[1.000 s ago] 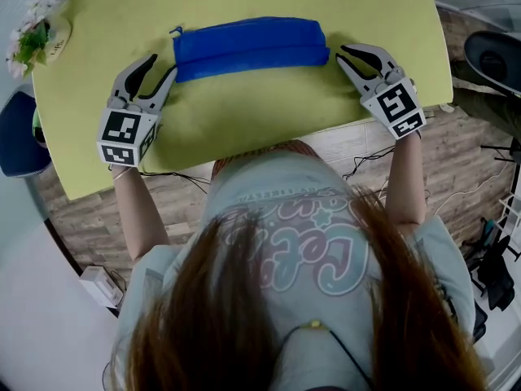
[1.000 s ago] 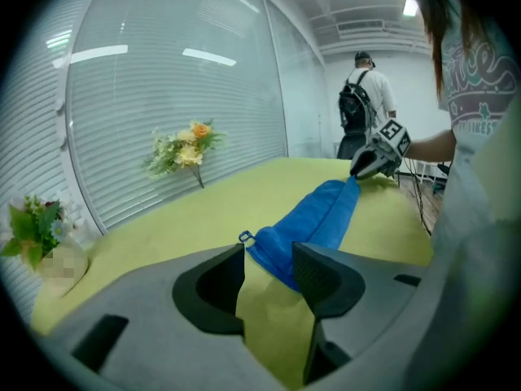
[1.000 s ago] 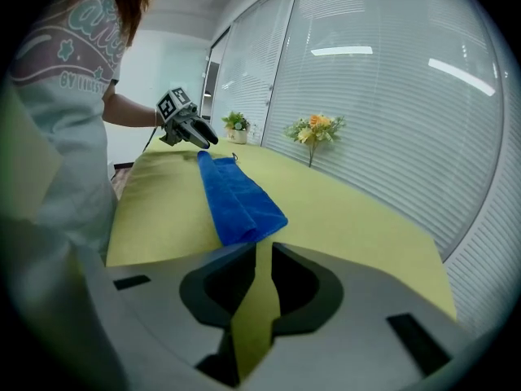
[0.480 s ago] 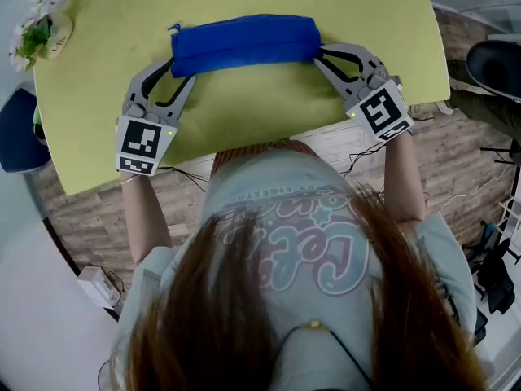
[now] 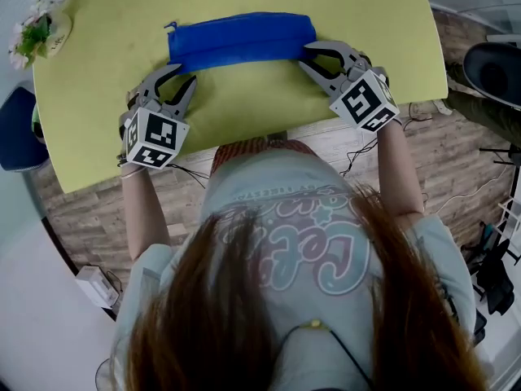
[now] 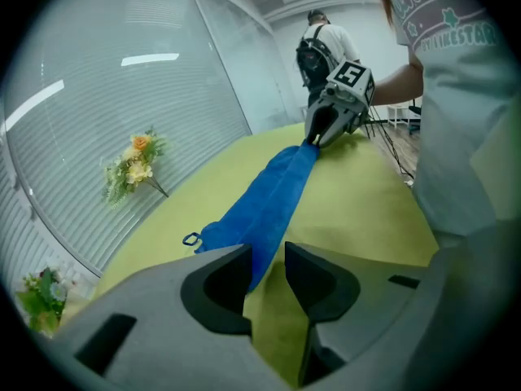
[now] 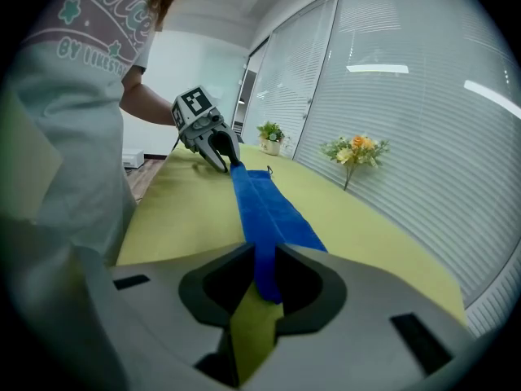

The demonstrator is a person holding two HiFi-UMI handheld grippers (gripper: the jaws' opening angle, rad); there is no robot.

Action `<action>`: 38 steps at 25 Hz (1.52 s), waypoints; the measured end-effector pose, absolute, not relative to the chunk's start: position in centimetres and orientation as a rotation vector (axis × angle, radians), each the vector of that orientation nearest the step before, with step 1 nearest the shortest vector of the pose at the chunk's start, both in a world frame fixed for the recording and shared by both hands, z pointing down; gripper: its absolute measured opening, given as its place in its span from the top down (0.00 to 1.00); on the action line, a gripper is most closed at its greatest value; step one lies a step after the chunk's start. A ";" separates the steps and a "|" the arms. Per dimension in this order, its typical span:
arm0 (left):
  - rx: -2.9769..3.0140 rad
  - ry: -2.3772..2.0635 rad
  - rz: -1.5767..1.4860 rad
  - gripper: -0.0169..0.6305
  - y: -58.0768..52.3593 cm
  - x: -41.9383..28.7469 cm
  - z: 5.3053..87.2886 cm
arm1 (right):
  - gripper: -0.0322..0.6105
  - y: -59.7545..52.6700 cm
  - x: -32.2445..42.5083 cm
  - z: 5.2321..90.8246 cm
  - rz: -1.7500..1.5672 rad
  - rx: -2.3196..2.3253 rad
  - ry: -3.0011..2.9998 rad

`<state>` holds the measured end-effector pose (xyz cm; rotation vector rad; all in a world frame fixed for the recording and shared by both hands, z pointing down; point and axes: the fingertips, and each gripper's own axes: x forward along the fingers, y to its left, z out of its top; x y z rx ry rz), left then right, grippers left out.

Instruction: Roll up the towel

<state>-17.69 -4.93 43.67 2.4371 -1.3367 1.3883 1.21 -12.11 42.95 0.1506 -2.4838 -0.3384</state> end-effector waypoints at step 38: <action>2.373 -1.408 1.450 0.91 -4.3 -18.6 44.4 | 0.90 -11.7 3.5 43.6 -0.435 0.183 -2.446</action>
